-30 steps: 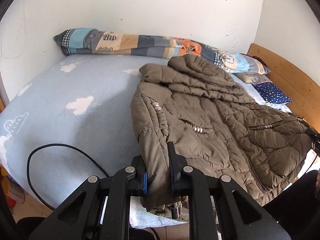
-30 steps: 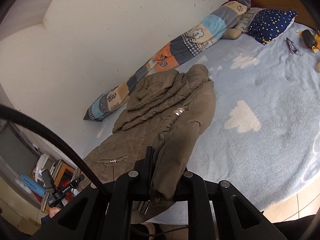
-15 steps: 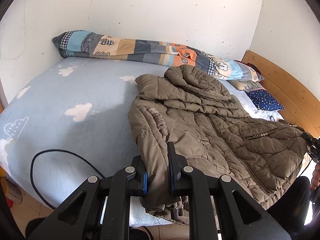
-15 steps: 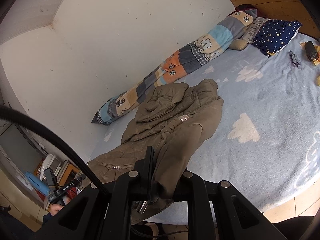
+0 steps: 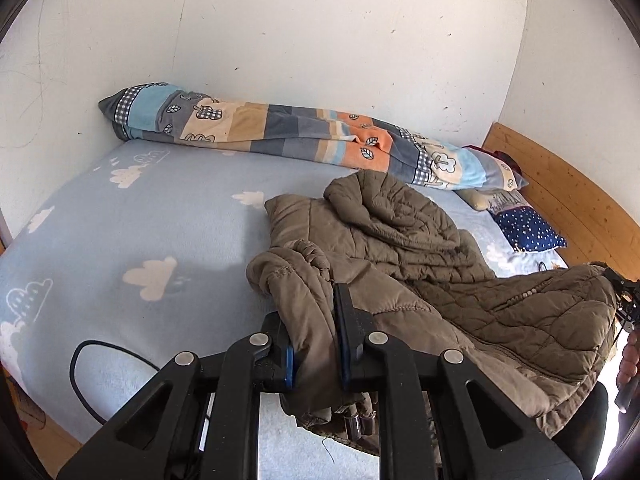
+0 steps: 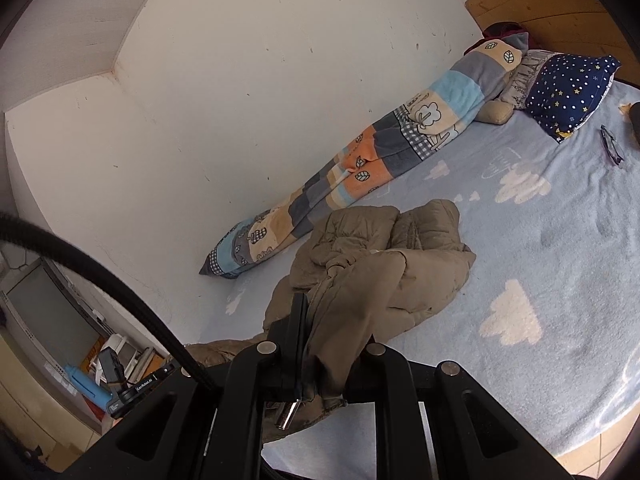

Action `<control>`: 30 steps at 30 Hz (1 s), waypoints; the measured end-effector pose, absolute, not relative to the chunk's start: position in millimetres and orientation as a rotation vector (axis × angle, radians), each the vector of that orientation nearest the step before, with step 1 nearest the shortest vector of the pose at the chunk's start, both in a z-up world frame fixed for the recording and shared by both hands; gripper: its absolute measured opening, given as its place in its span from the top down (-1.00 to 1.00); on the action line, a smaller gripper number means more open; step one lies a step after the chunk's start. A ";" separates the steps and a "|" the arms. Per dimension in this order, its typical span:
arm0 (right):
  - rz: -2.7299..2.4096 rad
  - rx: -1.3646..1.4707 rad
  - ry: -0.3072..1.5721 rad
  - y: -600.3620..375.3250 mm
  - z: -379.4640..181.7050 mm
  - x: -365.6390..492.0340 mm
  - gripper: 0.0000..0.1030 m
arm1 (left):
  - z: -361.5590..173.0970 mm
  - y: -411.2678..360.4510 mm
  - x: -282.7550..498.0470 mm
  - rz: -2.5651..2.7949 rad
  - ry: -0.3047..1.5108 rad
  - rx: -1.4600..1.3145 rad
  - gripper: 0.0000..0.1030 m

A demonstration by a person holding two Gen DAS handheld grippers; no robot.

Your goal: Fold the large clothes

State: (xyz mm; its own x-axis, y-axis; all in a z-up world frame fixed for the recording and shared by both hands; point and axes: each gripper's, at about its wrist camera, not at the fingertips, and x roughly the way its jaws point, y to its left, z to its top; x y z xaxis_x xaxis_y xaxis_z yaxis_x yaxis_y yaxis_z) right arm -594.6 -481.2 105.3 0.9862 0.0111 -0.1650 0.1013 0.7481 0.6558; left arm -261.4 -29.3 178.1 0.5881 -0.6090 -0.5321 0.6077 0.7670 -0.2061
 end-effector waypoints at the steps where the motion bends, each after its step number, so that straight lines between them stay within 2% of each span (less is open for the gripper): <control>1: -0.049 0.727 0.158 -484.0 107.8 -592.6 0.74 | 180.7 -31.5 -258.3 -0.706 0.620 -0.005 0.69; 14: -0.051 0.738 0.110 -513.0 144.3 -556.9 0.74 | 209.9 -58.2 -217.4 -0.710 0.601 -0.042 0.69; 30: -0.081 0.745 0.061 -563.2 181.0 -473.8 0.74 | 233.7 -91.1 -133.4 -0.724 0.684 -0.114 0.67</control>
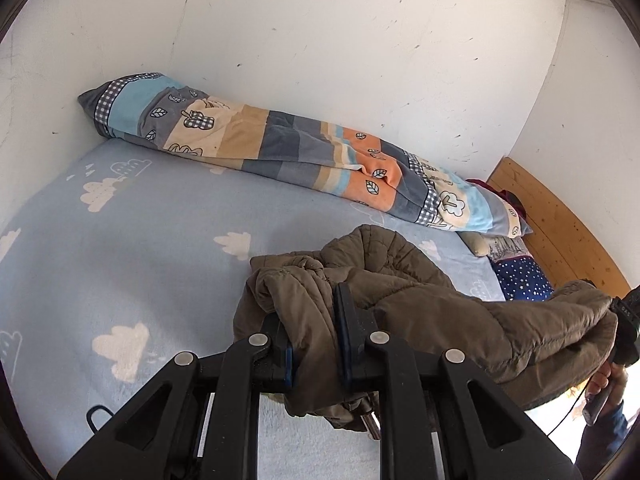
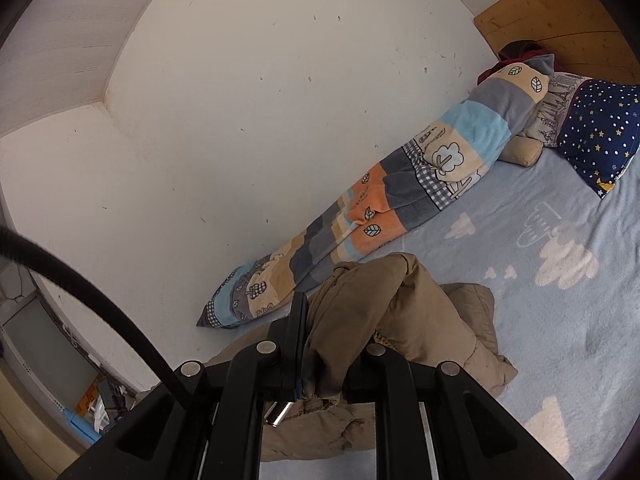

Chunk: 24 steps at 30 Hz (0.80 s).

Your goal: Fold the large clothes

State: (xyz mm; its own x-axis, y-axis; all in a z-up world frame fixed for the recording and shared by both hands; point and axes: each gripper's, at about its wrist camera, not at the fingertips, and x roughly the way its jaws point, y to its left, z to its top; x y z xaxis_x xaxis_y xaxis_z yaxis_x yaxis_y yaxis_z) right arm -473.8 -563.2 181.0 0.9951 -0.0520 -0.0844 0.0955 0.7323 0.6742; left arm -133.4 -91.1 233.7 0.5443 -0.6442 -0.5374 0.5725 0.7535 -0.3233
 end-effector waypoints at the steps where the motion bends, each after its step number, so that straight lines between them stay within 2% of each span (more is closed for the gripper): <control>1: -0.085 0.746 0.056 -566.8 181.5 -467.4 0.74 | 234.7 -96.4 -126.9 -0.723 0.687 -0.114 0.67; 9: -0.179 0.736 0.068 -598.2 176.2 -412.2 0.74 | 223.7 -133.0 -73.5 -0.686 0.702 -0.192 0.67; 17: -0.269 0.761 0.118 -639.1 152.0 -344.7 0.73 | 173.1 -167.1 -0.6 -0.580 0.806 -0.286 0.68; 24: -0.320 0.783 0.173 -666.2 124.9 -290.8 0.73 | 133.1 -189.6 31.9 -0.526 0.857 -0.289 0.67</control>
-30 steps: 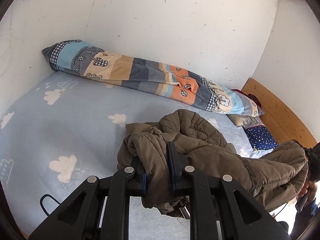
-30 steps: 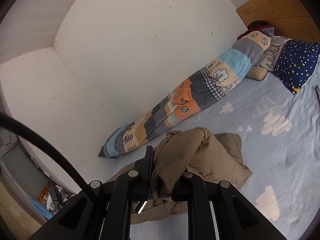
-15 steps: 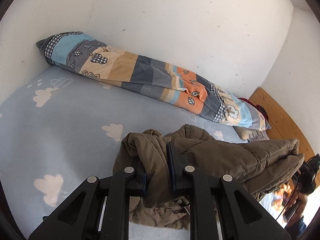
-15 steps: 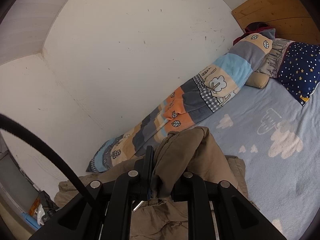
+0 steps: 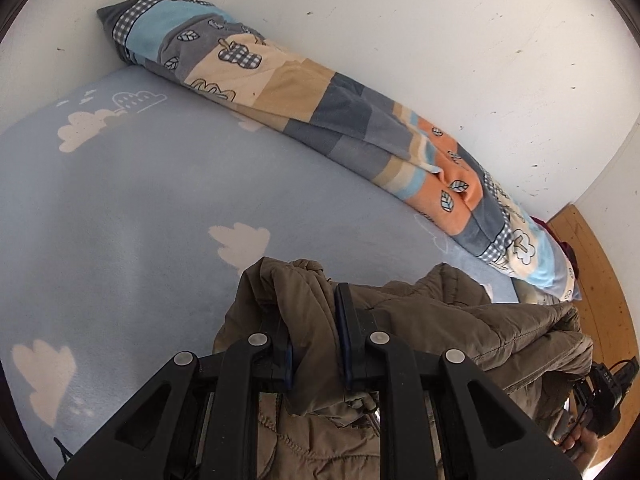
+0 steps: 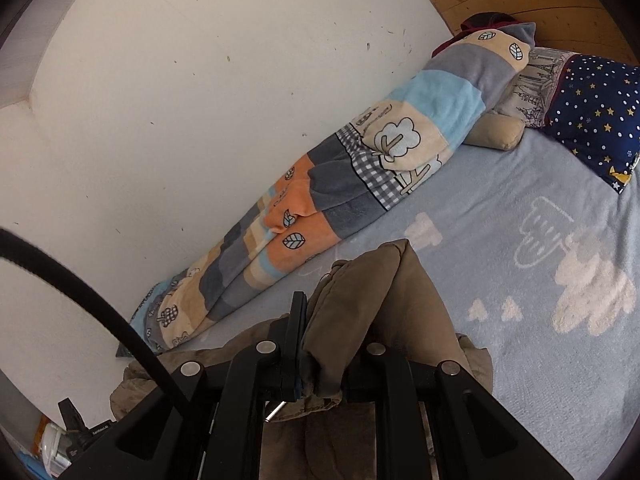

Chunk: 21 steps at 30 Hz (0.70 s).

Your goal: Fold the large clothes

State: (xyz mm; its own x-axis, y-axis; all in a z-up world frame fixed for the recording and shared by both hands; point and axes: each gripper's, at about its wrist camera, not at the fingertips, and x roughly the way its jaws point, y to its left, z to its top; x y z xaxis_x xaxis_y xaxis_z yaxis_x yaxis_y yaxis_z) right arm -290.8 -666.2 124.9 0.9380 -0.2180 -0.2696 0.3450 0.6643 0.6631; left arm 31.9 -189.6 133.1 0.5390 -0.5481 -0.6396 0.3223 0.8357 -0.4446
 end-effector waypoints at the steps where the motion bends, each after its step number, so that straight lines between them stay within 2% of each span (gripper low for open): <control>1: -0.331 0.779 0.181 -668.3 120.8 -285.3 0.73 | 129.4 -191.9 33.7 -0.523 0.859 -0.290 0.67; 8: -0.371 0.828 0.234 -684.0 94.3 -269.4 0.70 | 120.2 -200.2 40.8 -0.514 0.849 -0.319 0.61; 11: -0.339 0.858 0.228 -687.9 93.0 -270.3 0.62 | 120.2 -198.9 42.5 -0.518 0.854 -0.349 0.55; 14: -0.302 0.886 0.199 -688.8 94.3 -275.9 0.30 | 125.9 -194.0 40.1 -0.533 0.833 -0.395 0.32; 16: -0.287 0.904 0.168 -688.0 96.6 -282.5 -0.22 | 133.3 -189.9 35.7 -0.522 0.796 -0.409 -0.06; 17: -0.296 0.906 0.152 -687.1 98.3 -286.5 -0.30 | 138.2 -187.8 32.9 -0.509 0.771 -0.409 -0.11; 21: -0.291 0.920 0.105 -686.1 108.1 -303.1 -0.31 | 154.9 -180.3 24.7 -0.490 0.720 -0.424 -0.14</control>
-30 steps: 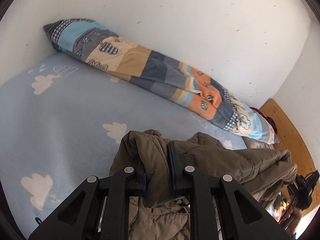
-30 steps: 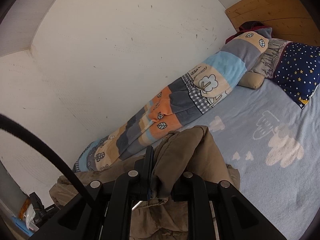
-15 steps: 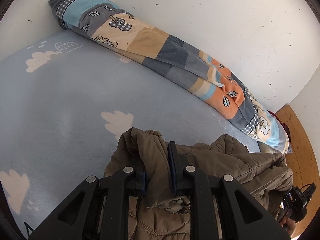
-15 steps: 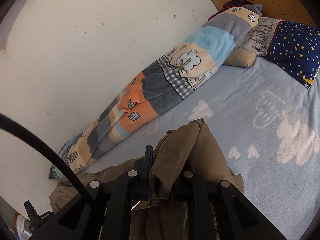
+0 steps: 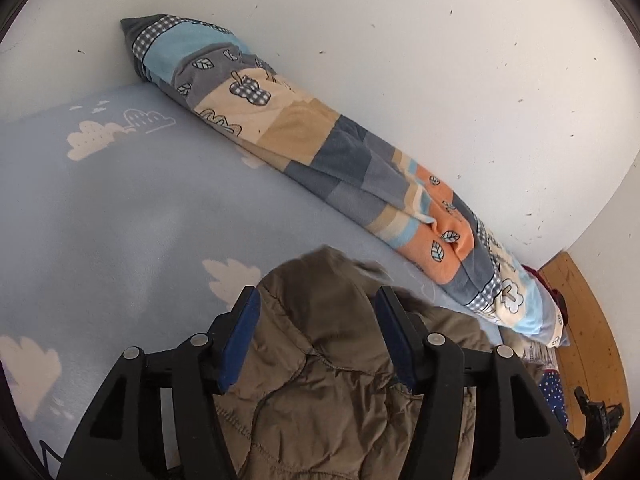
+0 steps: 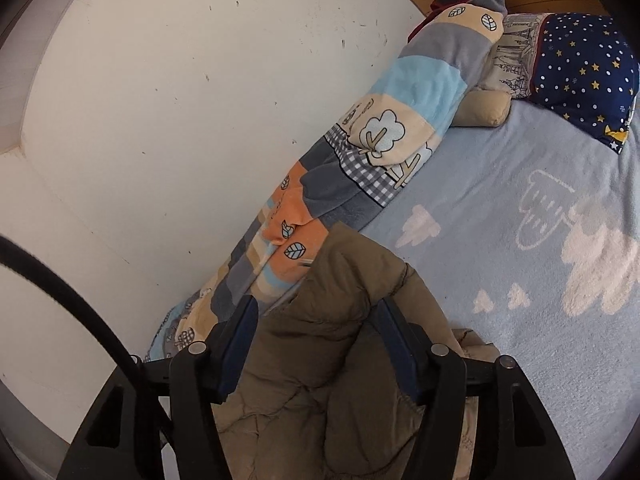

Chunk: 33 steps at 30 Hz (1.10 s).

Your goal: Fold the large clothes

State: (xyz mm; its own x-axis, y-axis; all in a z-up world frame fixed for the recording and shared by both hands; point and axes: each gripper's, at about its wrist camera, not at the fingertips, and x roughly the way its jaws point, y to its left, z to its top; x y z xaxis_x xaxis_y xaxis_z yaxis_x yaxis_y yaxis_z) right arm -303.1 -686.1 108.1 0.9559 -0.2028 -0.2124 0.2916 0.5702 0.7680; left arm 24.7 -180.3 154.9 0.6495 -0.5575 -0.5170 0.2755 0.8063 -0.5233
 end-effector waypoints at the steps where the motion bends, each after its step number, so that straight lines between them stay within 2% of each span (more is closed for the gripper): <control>1: -0.285 0.915 0.095 -684.1 110.9 -306.4 -0.31 | 158.4 -180.8 22.3 -0.497 0.712 -0.426 -0.14; 5: -0.253 0.874 0.131 -664.5 120.8 -301.9 -0.29 | 168.1 -206.3 -1.5 -0.586 0.716 -0.380 -0.14; 6: -0.243 0.859 0.157 -657.4 121.3 -297.2 -0.11 | 167.9 -216.5 -8.9 -0.615 0.726 -0.360 -0.14; 7: -0.235 0.829 0.200 -646.5 122.1 -289.2 0.23 | 166.5 -231.1 -20.0 -0.651 0.742 -0.324 -0.14; 9: -0.237 0.770 0.270 -625.1 120.1 -276.8 0.58 | 159.1 -263.2 -45.8 -0.734 0.772 -0.229 -0.14; 15: -0.228 0.527 0.487 -541.6 105.6 -238.1 0.64 | 115.2 -337.3 -88.5 -0.803 0.856 0.081 -0.12; 19: -0.247 0.447 0.602 -521.7 79.5 -213.1 0.63 | 95.3 -351.1 -70.3 -0.742 0.913 0.113 -0.11; 24: -0.258 0.454 0.675 -536.9 49.1 -184.6 0.66 | 80.3 -363.7 -57.0 -0.722 0.931 0.176 -0.11; 28: -0.227 0.550 0.713 -557.6 29.6 -172.0 0.80 | 73.6 -372.5 -54.7 -0.707 0.938 0.211 -0.11; 33: -0.222 0.537 0.733 -555.1 21.3 -173.5 0.80 | 75.2 -372.8 -58.6 -0.702 0.894 0.221 -0.11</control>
State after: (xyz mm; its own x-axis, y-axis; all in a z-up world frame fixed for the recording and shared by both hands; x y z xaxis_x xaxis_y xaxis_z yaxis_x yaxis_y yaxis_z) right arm -173.5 -555.1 21.3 0.7274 -0.0083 -0.6861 0.3738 0.8433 0.3862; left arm -58.6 -372.8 75.2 0.4233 -0.4672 -0.7763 0.6437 0.7580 -0.1052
